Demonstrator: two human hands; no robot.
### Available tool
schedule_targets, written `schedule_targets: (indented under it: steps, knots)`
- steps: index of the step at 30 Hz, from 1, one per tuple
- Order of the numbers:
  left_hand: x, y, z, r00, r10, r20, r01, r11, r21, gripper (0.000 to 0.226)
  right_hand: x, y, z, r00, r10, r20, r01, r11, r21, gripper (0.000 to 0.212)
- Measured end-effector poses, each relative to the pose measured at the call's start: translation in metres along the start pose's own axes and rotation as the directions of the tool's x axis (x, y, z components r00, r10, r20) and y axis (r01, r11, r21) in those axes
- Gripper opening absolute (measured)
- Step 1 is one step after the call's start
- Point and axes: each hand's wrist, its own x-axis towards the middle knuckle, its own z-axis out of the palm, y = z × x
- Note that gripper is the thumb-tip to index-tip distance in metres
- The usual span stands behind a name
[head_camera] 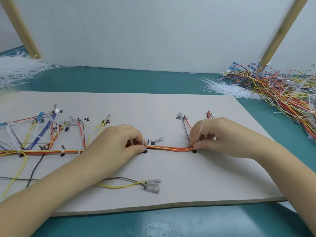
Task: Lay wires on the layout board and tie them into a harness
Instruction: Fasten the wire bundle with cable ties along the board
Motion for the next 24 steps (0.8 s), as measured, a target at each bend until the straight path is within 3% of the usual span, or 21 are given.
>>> schedule_targets:
  steps: [9, 17, 21, 24]
  knots:
    - [0.004, -0.007, 0.007, 0.994, 0.086, -0.061, -0.090, 0.993, -0.075, 0.030, 0.002, 0.001, -0.003, 0.998, 0.026, 0.048, -0.027, 1.000, 0.004, 0.013]
    - [0.007, -0.006, 0.009, 0.994, 0.091, -0.053, -0.096, 0.990, -0.100, 0.020, 0.006, 0.004, -0.007, 0.993, 0.027, 0.118, -0.017, 0.996, -0.087, 0.018]
    - [0.020, 0.013, 0.024, 0.991, 0.131, -0.042, -0.135, 0.983, -0.124, 0.009, -0.005, 0.019, -0.022, 0.984, 0.112, 0.142, -0.099, 0.990, -0.097, 0.026]
    - [0.033, 0.032, 0.040, 0.986, 0.159, -0.055, -0.164, 0.980, -0.114, 0.004, -0.016, 0.033, -0.036, 0.970, 0.187, 0.157, -0.164, 0.975, -0.147, 0.021]
